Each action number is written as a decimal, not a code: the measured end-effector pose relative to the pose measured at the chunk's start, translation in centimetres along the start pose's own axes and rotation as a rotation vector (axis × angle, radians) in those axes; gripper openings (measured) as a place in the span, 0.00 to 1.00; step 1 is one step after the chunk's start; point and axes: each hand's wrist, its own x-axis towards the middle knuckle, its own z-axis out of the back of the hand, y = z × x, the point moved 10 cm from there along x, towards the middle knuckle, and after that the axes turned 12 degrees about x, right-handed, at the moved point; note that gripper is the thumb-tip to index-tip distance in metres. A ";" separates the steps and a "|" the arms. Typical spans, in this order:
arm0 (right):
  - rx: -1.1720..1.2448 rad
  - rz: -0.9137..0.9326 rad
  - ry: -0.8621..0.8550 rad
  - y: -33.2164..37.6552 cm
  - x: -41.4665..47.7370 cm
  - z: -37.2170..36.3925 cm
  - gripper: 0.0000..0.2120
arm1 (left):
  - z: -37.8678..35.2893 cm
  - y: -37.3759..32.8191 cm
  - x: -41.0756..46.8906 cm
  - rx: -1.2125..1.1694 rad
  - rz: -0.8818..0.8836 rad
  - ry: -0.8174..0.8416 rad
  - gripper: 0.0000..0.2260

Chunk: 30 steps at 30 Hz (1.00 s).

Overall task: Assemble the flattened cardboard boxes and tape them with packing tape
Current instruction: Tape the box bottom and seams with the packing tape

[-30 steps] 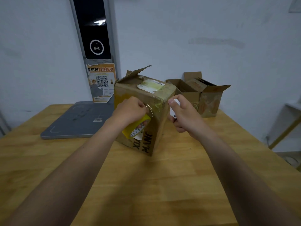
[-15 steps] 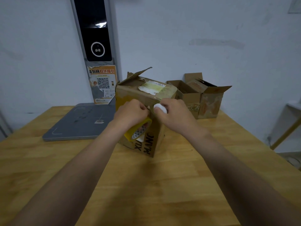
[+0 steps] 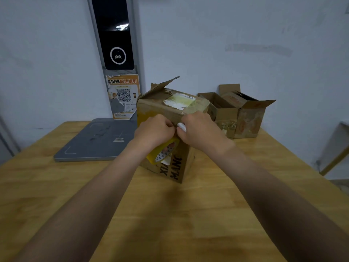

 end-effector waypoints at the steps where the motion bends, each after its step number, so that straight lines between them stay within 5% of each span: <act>1: 0.022 -0.016 0.007 -0.1 0.1 -0.1 0.21 | -0.1 0.1 0.1 0.008 0.002 0.004 0.11; 11: 0.102 -0.123 0.142 -5.2 -4.2 -2.9 0.23 | -0.2 0.5 0.3 0.044 0.020 -0.054 0.10; 19: 0.092 -0.426 0.506 -11.3 -9.4 -9.3 0.18 | 0.2 -0.4 -0.4 0.279 -0.032 -0.138 0.10; 25: 0.024 -0.508 0.509 -13.2 -11.8 -13.4 0.13 | -0.6 0.8 -0.6 0.250 0.003 -0.093 0.10; 30: -0.001 -0.572 0.529 -14.8 -12.3 -12.5 0.21 | -0.6 1.5 -0.8 0.206 0.036 -0.079 0.10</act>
